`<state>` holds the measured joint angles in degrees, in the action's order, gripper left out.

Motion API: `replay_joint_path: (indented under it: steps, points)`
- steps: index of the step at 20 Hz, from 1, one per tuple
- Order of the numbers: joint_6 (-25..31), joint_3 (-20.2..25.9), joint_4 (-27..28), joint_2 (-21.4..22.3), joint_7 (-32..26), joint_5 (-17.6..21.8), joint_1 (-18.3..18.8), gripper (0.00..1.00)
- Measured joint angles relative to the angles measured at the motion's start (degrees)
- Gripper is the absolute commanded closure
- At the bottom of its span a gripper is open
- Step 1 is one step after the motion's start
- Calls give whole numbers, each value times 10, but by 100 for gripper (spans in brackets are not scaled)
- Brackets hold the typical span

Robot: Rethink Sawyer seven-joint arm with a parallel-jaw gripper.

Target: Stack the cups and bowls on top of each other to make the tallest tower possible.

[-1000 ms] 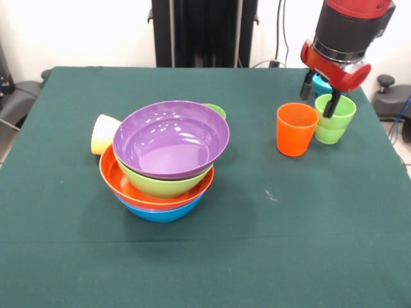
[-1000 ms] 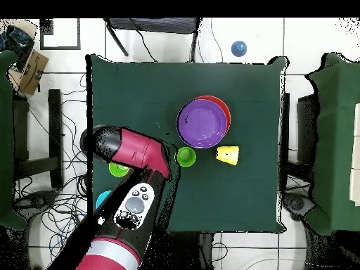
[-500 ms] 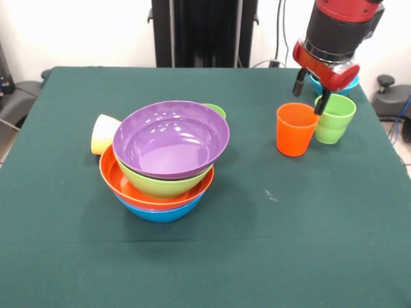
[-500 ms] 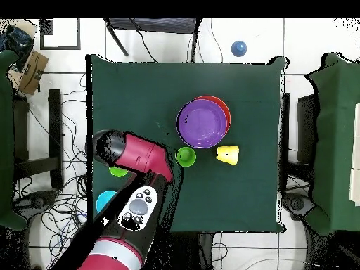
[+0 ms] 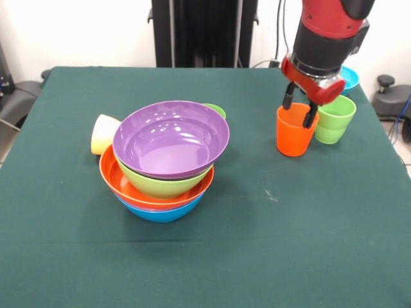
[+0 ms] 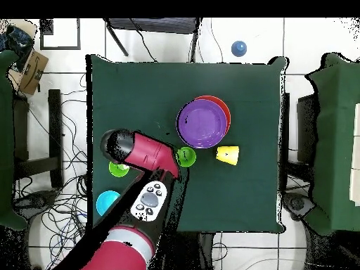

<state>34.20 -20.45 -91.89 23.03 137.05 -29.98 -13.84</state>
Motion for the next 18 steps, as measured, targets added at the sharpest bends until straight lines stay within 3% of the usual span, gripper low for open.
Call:
replay_joint_path:
  steps: [7,18]
  points:
    - [-30,10,0,-17,0,0,14,0]
    - [-33,19,0,-19,0,0,21,0]
